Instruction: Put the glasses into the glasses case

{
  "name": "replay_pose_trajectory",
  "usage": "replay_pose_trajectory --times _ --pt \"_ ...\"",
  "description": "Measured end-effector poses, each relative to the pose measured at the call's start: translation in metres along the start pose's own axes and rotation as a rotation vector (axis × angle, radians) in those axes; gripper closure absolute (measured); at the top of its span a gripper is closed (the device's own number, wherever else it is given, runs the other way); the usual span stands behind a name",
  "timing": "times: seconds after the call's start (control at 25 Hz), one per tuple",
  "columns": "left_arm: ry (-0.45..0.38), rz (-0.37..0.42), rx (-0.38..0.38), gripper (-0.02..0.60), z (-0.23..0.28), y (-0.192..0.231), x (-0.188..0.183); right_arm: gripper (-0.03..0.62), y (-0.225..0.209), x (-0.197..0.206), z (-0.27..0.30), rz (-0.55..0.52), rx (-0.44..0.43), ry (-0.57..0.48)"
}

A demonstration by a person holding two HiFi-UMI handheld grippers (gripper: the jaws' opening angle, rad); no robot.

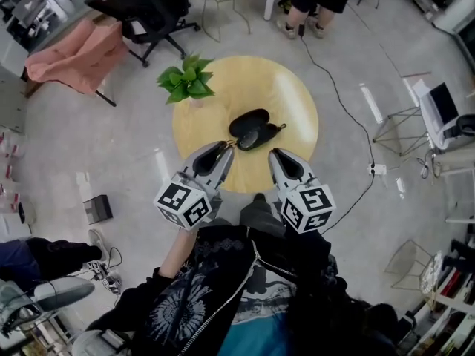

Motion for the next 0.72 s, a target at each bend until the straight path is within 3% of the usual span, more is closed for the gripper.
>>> replay_pose_trajectory --times 0.24,0.4,0.56,0.72 --pt "0.035 -0.087 -0.030 0.506 0.044 0.001 0.012 0.545 -0.048 -0.009 0.006 0.010 -0.040 0.012" --pt "0.099 -0.061 -0.093 0.506 0.067 0.009 0.028 0.545 -0.070 -0.009 0.011 0.006 -0.066 0.029" --pt "0.144 -0.041 -0.107 0.505 0.096 0.025 0.055 0.545 -0.090 -0.005 0.016 0.002 -0.080 0.053" --pt "0.159 -0.139 -0.101 0.505 0.125 0.044 0.077 0.545 -0.105 -0.001 0.018 -0.003 -0.095 0.082"
Point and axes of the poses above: the fingertips, and each gripper's own axes: z forward along the fingers, y to its left, x out of its underside, the point moved 5 cm from there along -z, backward along the fingers, and after that the axes turned 10 degrees about y, right-handed, at the moved point
